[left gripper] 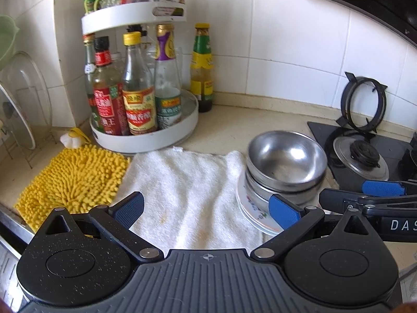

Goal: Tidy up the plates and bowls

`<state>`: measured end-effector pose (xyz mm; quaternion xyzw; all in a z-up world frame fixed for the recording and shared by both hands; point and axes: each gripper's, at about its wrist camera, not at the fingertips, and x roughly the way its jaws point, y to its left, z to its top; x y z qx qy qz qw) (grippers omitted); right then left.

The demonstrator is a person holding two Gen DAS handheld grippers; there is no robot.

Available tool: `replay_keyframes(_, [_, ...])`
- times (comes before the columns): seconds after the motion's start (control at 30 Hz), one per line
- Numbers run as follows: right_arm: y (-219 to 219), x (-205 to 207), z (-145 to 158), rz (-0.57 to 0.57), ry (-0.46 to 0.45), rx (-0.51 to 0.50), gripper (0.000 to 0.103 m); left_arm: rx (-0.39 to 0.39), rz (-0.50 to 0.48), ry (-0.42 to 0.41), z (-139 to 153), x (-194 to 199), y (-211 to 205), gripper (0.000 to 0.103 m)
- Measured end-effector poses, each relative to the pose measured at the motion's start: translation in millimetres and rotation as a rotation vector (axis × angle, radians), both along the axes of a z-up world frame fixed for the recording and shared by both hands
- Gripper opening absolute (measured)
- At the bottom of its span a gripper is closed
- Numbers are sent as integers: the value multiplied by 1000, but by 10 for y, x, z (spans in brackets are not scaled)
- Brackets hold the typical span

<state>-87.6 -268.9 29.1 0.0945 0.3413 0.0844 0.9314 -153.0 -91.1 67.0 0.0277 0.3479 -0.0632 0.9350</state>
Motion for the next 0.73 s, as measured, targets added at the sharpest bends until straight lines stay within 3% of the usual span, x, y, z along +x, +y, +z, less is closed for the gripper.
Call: replay_keyframes(0.73, [-450,-369,-327,-133,119,29,90,87,-190,127,-347,-145,-629,103])
